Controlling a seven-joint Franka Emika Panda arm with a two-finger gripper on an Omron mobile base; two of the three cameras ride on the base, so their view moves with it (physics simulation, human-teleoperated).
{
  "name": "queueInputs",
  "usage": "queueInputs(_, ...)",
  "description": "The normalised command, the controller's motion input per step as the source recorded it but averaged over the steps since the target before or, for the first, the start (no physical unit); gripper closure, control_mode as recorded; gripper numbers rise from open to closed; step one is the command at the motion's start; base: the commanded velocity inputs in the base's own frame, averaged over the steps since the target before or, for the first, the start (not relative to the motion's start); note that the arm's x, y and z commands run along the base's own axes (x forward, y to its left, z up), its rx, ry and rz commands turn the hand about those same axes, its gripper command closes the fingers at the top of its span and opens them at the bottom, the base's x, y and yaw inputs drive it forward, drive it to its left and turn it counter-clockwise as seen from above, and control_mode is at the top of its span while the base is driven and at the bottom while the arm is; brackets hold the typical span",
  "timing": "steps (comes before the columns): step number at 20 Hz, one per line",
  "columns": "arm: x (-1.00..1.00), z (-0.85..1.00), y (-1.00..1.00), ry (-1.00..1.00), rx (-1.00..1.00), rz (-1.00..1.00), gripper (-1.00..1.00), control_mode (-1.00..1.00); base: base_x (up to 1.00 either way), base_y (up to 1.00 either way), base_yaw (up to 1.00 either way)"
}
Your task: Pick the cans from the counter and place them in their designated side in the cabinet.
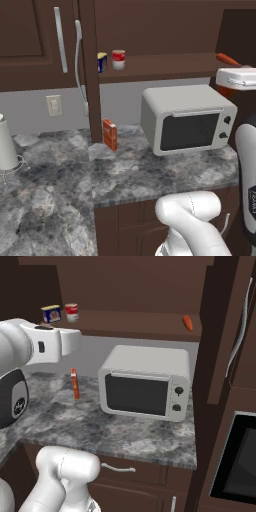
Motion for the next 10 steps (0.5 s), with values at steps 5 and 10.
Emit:
queueInputs(5, 0.13, 0.00, 0.11, 0.00, 0.00, 0.01, 1.00, -1.00, 0.00, 0.00, 0.00)
queueInputs(10, 0.10, 0.00, 0.02, 0.00, 0.00, 0.04, 1.00, -1.00, 0.00, 0.00, 0.00)
